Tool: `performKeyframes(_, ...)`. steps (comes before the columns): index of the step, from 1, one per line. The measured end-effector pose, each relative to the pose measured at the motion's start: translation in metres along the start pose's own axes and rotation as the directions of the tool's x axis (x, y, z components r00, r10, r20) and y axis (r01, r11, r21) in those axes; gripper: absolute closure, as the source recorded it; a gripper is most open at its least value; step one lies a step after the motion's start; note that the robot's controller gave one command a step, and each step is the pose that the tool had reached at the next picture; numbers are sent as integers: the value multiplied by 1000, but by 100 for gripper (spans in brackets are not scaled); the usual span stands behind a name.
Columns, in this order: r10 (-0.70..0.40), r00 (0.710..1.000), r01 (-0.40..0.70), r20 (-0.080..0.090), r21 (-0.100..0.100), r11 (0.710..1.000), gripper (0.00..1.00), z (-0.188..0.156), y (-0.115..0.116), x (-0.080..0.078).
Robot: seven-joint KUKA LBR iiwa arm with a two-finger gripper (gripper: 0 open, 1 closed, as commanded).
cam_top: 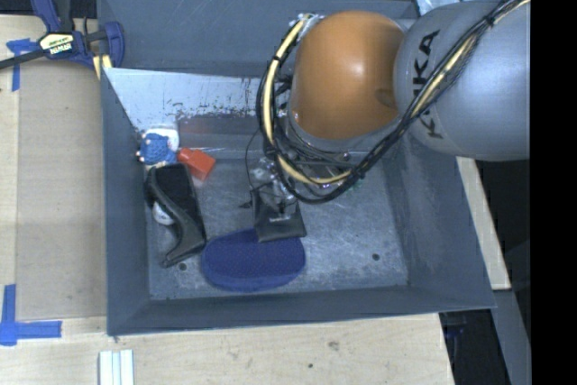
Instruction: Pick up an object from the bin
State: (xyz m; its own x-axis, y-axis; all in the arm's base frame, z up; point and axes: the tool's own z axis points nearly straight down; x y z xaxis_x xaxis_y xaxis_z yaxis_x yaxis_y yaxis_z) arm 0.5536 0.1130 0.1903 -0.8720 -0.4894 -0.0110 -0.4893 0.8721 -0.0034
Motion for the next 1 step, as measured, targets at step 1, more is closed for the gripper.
performKeyframes(1, -246, 969, 246, -3, 0, 969, 100, -67, -24, 22)
